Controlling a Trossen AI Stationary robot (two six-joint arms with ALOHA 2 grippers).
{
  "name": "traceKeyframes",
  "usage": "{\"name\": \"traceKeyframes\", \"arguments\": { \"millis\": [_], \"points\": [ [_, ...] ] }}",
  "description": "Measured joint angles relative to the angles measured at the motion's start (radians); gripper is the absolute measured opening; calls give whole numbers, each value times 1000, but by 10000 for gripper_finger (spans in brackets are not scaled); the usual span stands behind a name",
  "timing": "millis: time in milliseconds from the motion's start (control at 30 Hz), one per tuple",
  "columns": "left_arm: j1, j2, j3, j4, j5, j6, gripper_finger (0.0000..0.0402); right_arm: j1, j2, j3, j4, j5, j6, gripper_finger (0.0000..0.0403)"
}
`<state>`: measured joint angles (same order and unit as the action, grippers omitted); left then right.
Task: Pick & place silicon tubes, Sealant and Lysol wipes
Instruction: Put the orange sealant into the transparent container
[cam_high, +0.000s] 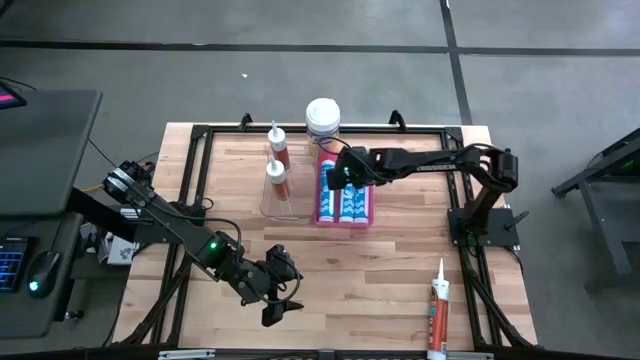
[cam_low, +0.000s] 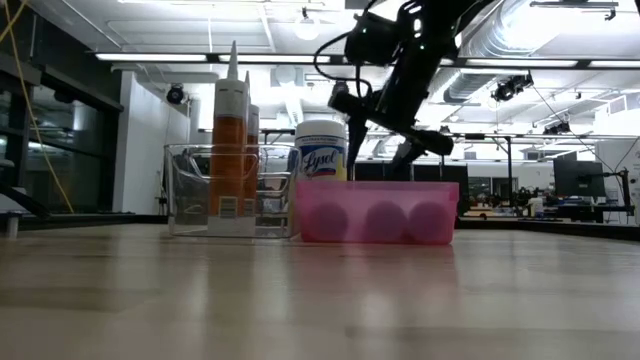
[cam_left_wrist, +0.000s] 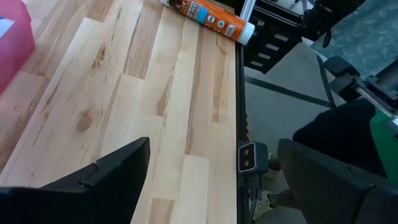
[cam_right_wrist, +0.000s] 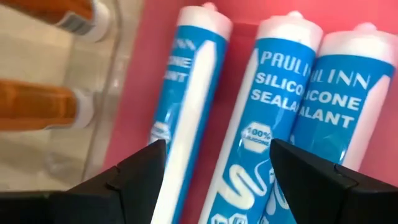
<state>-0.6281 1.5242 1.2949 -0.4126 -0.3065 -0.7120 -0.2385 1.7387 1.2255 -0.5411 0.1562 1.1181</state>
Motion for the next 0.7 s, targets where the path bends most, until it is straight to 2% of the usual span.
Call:
{"name": "traceKeyframes", "arguments": {
  "millis": [167,367,567,700],
  "points": [
    [0,0,0,0,0,0,346,13,-55,0,-11,-32,-58,283],
    [0,0,0,0,0,0,346,61,-162,-5,-74,-96,-213,284],
    [0,0,0,0,0,0,346,137,-329,-109,-72,-182,-296,284],
    [0,0,0,1,0,0,346,218,-458,-204,-64,-232,-286,284]
  ]
}}
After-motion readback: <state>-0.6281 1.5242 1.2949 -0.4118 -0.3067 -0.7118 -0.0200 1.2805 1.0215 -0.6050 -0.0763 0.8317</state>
